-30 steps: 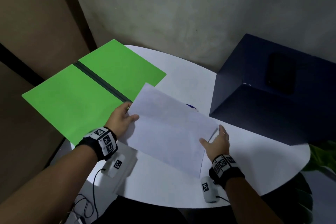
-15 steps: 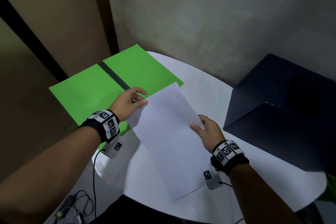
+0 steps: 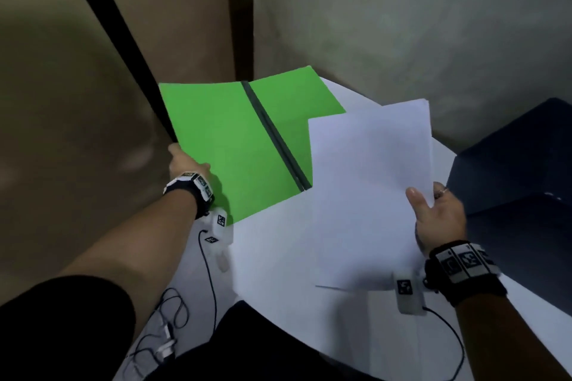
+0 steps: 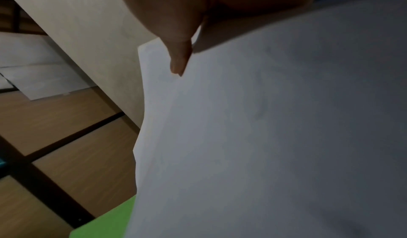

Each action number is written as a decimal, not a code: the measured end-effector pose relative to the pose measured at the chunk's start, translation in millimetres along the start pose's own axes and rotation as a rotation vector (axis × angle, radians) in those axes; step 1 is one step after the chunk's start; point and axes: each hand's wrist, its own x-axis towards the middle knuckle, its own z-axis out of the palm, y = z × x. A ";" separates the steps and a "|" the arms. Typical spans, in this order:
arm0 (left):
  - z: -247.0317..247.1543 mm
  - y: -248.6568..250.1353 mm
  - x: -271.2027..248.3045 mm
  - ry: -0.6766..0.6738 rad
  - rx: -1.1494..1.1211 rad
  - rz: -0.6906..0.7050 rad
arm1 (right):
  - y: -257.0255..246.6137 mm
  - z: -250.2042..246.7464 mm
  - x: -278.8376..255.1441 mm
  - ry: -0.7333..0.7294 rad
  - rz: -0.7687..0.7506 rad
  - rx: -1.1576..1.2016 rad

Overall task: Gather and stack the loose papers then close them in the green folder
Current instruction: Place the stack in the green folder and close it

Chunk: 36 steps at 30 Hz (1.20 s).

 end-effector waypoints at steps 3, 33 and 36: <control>-8.8 -2.7 4.2 0.045 -0.014 0.151 | -1.4 -4.4 -0.5 0.041 -0.001 0.015; -23.2 64.2 -82.5 -0.231 0.216 0.759 | 113.8 26.6 -25.7 -0.010 0.642 -0.158; -29.3 72.6 -101.3 -0.244 0.198 0.749 | 108.9 32.1 -24.1 0.008 0.649 -0.221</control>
